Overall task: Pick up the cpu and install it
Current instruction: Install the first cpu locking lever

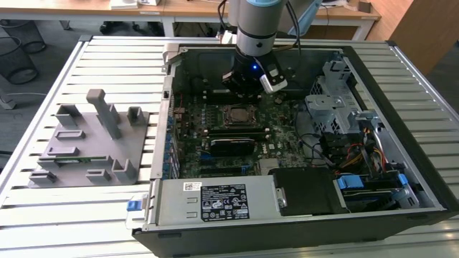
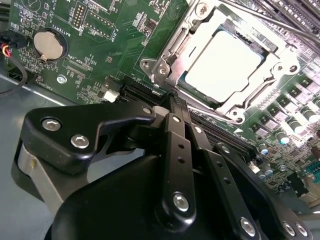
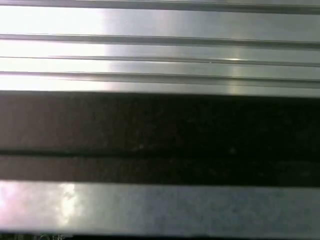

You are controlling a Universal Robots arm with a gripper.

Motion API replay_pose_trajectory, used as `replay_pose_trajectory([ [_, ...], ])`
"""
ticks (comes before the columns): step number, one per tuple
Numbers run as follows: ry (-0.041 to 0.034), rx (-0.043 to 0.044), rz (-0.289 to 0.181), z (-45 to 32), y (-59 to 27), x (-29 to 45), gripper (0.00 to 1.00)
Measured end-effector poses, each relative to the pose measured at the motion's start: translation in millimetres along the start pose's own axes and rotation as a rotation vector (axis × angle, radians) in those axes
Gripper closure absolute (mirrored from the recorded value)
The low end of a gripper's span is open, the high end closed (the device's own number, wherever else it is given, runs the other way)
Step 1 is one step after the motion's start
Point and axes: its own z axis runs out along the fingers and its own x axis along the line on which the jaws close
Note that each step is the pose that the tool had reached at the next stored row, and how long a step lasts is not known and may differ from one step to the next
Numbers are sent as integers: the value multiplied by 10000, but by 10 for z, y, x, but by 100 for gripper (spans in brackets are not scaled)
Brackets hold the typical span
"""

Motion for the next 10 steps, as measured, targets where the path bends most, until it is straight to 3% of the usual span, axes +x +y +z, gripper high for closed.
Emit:
replay_pose_trajectory([
  [10, 35, -1, 4, 8, -1, -8, 89],
])
